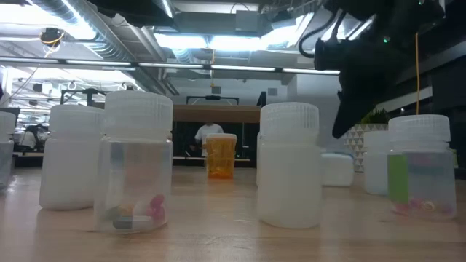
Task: Pick and place medicine bottles onto shelf by color
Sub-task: Put the top right blue pill bottle on the shelf
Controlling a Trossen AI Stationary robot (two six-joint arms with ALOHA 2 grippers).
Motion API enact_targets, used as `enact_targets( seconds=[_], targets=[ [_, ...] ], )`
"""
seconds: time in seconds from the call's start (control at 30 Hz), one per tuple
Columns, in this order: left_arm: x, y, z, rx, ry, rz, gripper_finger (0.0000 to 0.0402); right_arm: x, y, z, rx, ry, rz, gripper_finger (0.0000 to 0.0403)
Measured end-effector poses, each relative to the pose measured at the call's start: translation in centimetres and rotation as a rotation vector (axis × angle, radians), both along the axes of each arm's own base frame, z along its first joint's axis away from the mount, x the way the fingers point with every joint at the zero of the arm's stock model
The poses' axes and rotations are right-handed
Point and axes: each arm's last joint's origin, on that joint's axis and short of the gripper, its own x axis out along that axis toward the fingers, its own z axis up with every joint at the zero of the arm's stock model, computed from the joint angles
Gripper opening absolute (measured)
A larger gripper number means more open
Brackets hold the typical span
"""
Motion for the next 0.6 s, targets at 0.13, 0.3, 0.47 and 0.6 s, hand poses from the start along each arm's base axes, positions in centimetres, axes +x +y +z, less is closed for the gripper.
enact_targets(
  seconds=[0.13,0.3,0.47,0.6],
  targets=[
    [0.0,0.01,0.0,0.0,0.0,0.001,0.0182,0.04,0.03,-0.14,0.014,0.007,0.001,0.0245],
    [0.01,0.02,0.0,0.0,0.0,0.001,0.0182,0.08,0.05,-0.1,0.012,0.005,0.015,0.0245],
    [0.01,0.02,0.0,0.0,0.0,0.001,0.0182,0.1,0.15,-0.11,-0.048,0.032,0.2,0.0245],
    [0.01,0.02,0.0,0.0,0.0,0.001,0.0182,0.78,0.31,0.27,-0.028,-0.051,0.182,0.0245]
  ],
)
